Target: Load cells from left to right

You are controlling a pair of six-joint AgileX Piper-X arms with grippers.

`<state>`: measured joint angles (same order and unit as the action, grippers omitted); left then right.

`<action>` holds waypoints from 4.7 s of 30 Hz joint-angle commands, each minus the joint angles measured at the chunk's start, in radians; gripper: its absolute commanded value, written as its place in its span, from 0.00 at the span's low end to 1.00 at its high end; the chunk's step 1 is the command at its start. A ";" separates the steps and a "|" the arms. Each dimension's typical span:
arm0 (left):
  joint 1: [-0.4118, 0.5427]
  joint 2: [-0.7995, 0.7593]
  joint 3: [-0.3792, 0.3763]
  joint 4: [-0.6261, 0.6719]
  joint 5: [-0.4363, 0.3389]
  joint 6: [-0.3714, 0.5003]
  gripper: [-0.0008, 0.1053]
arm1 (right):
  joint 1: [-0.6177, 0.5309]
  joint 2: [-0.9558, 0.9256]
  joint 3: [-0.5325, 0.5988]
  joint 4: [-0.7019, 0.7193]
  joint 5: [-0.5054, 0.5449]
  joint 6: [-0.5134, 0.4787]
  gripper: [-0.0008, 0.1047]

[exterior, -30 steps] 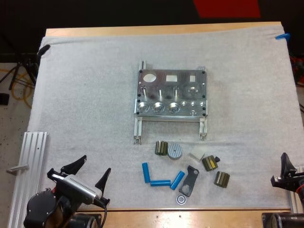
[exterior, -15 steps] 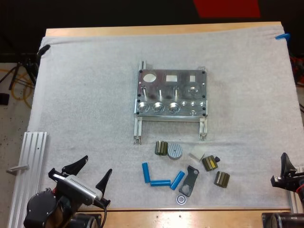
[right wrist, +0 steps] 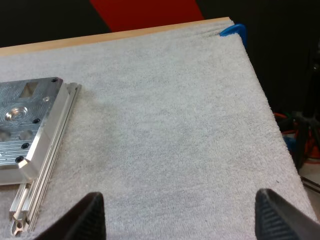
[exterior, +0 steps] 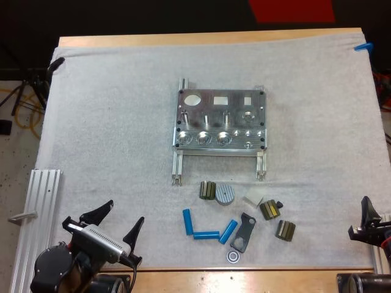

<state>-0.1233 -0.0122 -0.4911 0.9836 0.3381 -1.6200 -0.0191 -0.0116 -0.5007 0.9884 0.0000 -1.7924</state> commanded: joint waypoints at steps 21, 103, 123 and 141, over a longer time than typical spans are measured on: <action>-0.360 0.461 -0.233 -0.009 0.091 0.316 0.64 | -0.004 0.054 -0.128 0.146 -0.131 -0.082 0.59; -0.770 0.958 -0.347 -0.062 -0.280 0.547 0.01 | 0.363 0.640 -0.373 0.035 -0.621 0.058 0.59; -0.770 0.897 -0.347 -0.207 -0.183 0.484 0.01 | 0.476 0.937 -0.373 -0.217 -0.866 0.159 0.59; -0.770 0.897 -0.347 -0.191 -0.185 0.474 0.01 | 0.793 1.106 -0.373 -0.457 -0.663 0.332 0.59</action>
<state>-0.8932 0.8924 -0.8303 0.7982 0.1471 -1.1313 0.7715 1.0891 -0.8630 0.5716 -0.6782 -1.4811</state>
